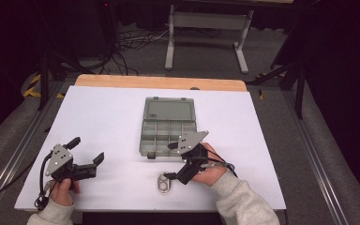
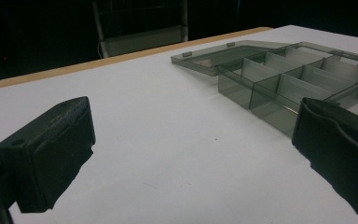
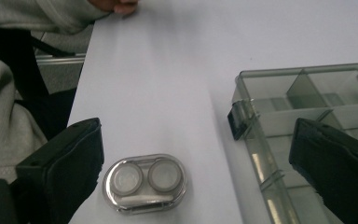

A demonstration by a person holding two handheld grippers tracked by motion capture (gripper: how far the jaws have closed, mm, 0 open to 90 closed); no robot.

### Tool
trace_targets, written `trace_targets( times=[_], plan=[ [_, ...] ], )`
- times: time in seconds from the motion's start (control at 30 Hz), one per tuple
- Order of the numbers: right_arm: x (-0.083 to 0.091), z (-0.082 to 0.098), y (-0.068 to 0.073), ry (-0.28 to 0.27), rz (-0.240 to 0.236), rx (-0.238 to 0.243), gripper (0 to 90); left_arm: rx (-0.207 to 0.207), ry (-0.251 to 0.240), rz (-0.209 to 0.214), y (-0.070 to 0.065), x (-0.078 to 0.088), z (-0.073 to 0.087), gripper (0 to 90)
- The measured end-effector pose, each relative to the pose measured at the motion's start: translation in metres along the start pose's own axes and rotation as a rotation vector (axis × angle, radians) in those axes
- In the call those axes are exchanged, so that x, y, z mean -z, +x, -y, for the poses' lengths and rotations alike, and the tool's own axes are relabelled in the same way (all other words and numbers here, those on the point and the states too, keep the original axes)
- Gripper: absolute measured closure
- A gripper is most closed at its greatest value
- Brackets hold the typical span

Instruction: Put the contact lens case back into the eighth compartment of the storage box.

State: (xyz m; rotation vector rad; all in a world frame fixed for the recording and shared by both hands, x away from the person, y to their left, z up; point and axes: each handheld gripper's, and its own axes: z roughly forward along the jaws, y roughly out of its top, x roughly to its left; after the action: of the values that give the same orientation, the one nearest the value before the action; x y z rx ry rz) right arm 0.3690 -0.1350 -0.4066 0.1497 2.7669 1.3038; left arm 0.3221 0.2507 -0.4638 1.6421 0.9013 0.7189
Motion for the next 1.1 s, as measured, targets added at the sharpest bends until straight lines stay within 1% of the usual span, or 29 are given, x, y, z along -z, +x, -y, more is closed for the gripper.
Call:
trace_targets(
  times=[0.07, 0.1, 0.2, 0.47, 0.67, 0.97, 1.03, 1.1],
  plan=[
    [-0.004, 0.001, 0.001, 0.028, -0.015, 0.001, 3.8, 0.0, 0.0, 0.0, 0.0, 0.0, 0.0, 0.2],
    [-0.004, 0.001, 0.001, 0.028, -0.015, 0.001, 3.8, 0.0, 0.0, 0.0, 0.0, 0.0, 0.0, 0.2],
    [-0.008, 0.002, 0.002, 0.061, -0.029, 0.007, 4.0, -0.001, 0.0, 0.0, 0.0, 0.0, 0.0, 0.2],
    [-0.017, 0.004, 0.005, 0.123, -0.056, 0.014, 4.9, -0.001, -0.001, 0.001, 0.0, 0.0, 0.0, 0.2],
    [-0.023, 0.005, 0.007, 0.175, -0.067, 0.014, 5.5, -0.001, 0.001, 0.0, 0.0, 0.0, 0.0, 0.2],
    [-0.032, 0.007, 0.011, 0.227, -0.082, 0.032, 6.0, -0.003, 0.0, 0.002, 0.0, 0.0, 0.0, 0.2],
    [-0.034, 0.008, 0.012, 0.244, -0.084, 0.025, 6.4, -0.003, 0.0, 0.002, 0.0, 0.0, 0.0, 0.2],
    [-0.036, 0.008, 0.013, 0.259, -0.087, 0.029, 6.7, -0.003, 0.001, 0.003, -0.001, 0.0, 0.0, 0.2]
  ],
)
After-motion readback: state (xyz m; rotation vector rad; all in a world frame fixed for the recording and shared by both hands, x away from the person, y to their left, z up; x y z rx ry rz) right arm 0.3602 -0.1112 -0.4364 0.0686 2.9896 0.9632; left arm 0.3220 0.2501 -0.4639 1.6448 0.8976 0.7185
